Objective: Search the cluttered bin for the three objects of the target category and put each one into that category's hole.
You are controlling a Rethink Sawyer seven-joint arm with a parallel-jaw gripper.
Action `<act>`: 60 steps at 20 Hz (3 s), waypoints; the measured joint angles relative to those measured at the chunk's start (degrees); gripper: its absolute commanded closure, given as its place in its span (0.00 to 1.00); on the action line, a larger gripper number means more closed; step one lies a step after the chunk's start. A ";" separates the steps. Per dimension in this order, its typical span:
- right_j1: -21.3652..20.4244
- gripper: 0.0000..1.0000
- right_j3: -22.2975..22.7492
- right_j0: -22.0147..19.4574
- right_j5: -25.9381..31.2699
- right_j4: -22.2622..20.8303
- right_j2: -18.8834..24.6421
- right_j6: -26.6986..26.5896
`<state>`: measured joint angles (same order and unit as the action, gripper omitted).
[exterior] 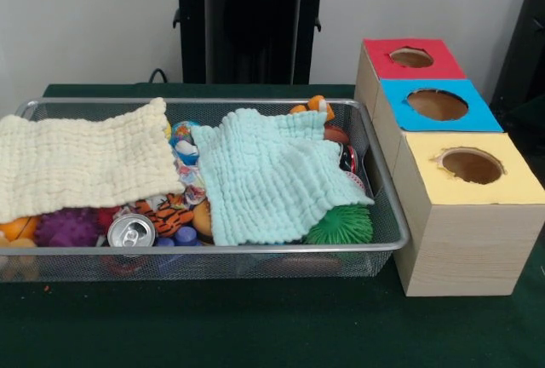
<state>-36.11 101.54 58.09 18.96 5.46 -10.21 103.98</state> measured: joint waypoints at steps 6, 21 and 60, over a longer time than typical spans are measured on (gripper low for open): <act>-0.09 0.00 0.04 -2.03 -1.01 0.02 -0.02 2.16; -5.27 0.00 8.84 -12.09 -9.89 -3.83 -0.06 2.16; -24.29 0.00 26.49 -53.70 -9.58 -25.48 15.89 2.16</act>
<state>-60.40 128.02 4.39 9.38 -20.01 5.68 106.14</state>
